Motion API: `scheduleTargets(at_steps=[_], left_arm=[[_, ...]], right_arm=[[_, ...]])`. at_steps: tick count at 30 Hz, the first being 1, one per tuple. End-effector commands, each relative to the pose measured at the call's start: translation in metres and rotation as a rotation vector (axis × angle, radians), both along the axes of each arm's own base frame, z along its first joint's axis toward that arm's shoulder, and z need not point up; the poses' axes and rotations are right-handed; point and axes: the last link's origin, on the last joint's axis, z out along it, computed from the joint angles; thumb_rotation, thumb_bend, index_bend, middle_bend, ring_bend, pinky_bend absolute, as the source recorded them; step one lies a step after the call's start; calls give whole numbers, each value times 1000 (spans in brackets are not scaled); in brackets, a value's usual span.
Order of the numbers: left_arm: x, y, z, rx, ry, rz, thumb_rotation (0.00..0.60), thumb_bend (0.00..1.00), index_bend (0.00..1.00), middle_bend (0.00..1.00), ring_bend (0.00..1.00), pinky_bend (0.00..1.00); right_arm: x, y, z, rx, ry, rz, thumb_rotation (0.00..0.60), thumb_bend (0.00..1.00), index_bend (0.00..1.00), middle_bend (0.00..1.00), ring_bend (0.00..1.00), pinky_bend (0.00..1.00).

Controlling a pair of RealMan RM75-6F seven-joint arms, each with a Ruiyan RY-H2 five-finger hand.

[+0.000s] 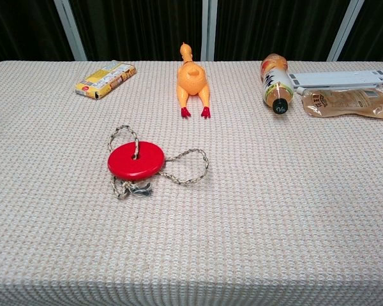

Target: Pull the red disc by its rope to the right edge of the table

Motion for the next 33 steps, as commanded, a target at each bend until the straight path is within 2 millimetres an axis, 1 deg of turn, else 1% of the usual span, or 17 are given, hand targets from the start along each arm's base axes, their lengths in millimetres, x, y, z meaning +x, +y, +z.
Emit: scheduleTargets(at_steps=[1, 9, 12, 15, 17, 20, 21, 25, 28, 33], left_arm=[[0, 0, 1, 3, -1, 1, 600, 21, 193, 182, 97, 143], [-1, 0, 3, 6, -4, 6, 600, 22, 193, 182, 97, 143], [-1, 1, 3, 9, -7, 4, 600, 22, 193, 182, 96, 143], [0, 0, 2, 3, -5, 0, 600, 21, 193, 183, 96, 143], [-1, -1, 2, 2, 1, -1, 600, 22, 193, 182, 96, 143], [-2, -1, 2, 7, -3, 3, 600, 22, 193, 182, 96, 143], [-2, -1, 2, 7, 0, 4, 600, 22, 193, 182, 97, 143], [-4, 0, 3, 13, 9, 10, 600, 21, 193, 182, 97, 143], [-6, 0, 3, 17, 9, 18, 600, 21, 193, 182, 97, 143], [-10, -1, 4, 17, 9, 32, 600, 22, 192, 182, 97, 143]], right_arm=[[0, 0, 0, 2, 0, 1, 600, 23, 0, 0, 0, 0], [5, -2, -2, 25, 9, 14, 600, 24, 0, 0, 0, 0], [11, -6, -2, 36, 20, 38, 600, 27, 0, 0, 0, 0], [25, -16, -5, 83, 42, 90, 600, 46, 0, 0, 0, 0], [40, -27, -10, 121, 75, 155, 600, 50, 0, 0, 0, 0], [72, -47, -21, 181, 122, 269, 600, 52, 0, 0, 0, 0], [87, -55, -28, 211, 146, 320, 600, 53, 0, 0, 0, 0], [133, -81, -53, 307, 212, 458, 600, 56, 0, 0, 0, 0], [163, -98, -74, 378, 242, 531, 600, 60, 0, 0, 0, 0], [203, -116, -106, 475, 274, 619, 600, 68, 0, 0, 0, 0]])
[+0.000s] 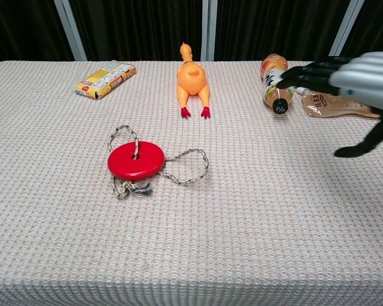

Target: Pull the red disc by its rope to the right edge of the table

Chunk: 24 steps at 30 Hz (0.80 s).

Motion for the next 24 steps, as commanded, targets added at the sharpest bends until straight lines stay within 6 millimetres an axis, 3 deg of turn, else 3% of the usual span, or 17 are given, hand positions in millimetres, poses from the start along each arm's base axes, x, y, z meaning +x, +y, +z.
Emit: scheduleTargets(at_steps=[1, 10, 16, 24], left_arm=[[-2, 0, 1, 2, -3, 7, 600, 21, 193, 182, 97, 143], [-8, -3, 4, 10, 2, 17, 600, 22, 193, 182, 97, 143], [-12, -4, 6, 14, 0, 28, 600, 22, 193, 182, 96, 143], [-15, -5, 6, 17, -4, 38, 600, 21, 193, 182, 97, 143]], right_arm=[[49, -16, -31, 80, 19, 101, 600, 70, 0, 0, 0, 0], [92, -23, -67, 189, 66, 180, 600, 159, 0, 15, 0, 0], [92, -25, -78, 222, 115, 179, 600, 176, 0, 101, 0, 0], [90, -25, -86, 243, 159, 182, 600, 182, 0, 137, 0, 0]])
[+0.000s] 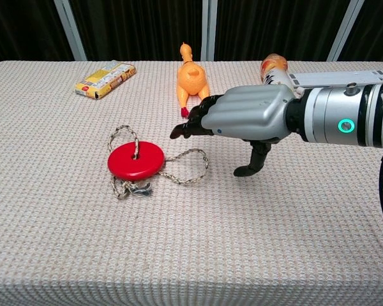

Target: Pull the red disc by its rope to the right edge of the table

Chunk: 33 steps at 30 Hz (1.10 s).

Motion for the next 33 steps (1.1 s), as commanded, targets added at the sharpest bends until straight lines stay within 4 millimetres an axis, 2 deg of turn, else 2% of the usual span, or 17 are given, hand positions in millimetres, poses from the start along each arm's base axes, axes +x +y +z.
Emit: scheduleTargets(at_steps=[1, 9, 17, 24, 33], left_arm=[[0, 0, 1, 3, -2, 1, 600, 21, 193, 182, 97, 143], [-1, 0, 3, 10, -5, 2, 600, 21, 193, 183, 97, 143], [-3, -1, 3, 9, -5, 8, 600, 21, 193, 182, 97, 143], [-3, -1, 3, 8, -7, 7, 600, 21, 193, 182, 97, 143], [-6, -2, 4, 8, -7, 14, 600, 21, 193, 182, 97, 143]], right_arm=[[1, 1, -2, 1, -3, 3, 600, 183, 0, 136, 0, 0], [3, 4, -9, 27, -2, 13, 600, 183, 0, 140, 0, 0], [4, 6, -13, 29, -15, 24, 600, 204, 6, 212, 0, 0], [2, 3, -14, 18, -11, 28, 600, 231, 112, 296, 0, 0], [4, 3, -16, 34, -11, 20, 600, 236, 128, 313, 0, 0]])
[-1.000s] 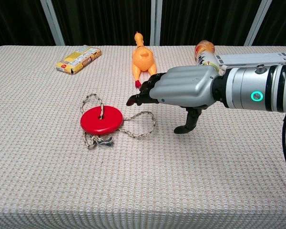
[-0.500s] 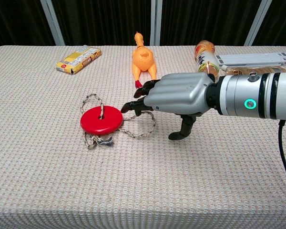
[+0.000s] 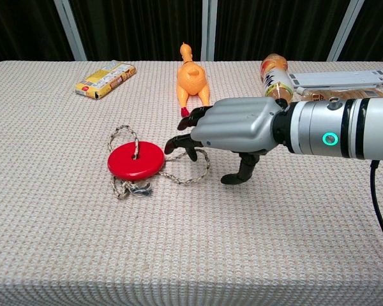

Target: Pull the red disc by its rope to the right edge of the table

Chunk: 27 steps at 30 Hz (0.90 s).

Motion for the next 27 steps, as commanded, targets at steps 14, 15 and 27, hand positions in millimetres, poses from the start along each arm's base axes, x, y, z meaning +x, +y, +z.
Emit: scheduleTargets(at_steps=[14, 15, 27], left_arm=[[-2, -1, -2, -2, 2, 2, 600, 22, 193, 182, 97, 143], [-2, -1, -2, -3, 2, 3, 600, 21, 193, 182, 97, 143], [-3, -1, -3, -6, 0, 5, 600, 21, 194, 182, 97, 143]], right_arm=[[-4, -7, 2, -52, 33, 12, 600, 278, 367, 528, 15, 0], [-4, -7, 2, -55, 33, 13, 600, 284, 381, 541, 24, 0], [-1, -12, 11, -125, -6, 6, 600, 394, 739, 800, 244, 0]])
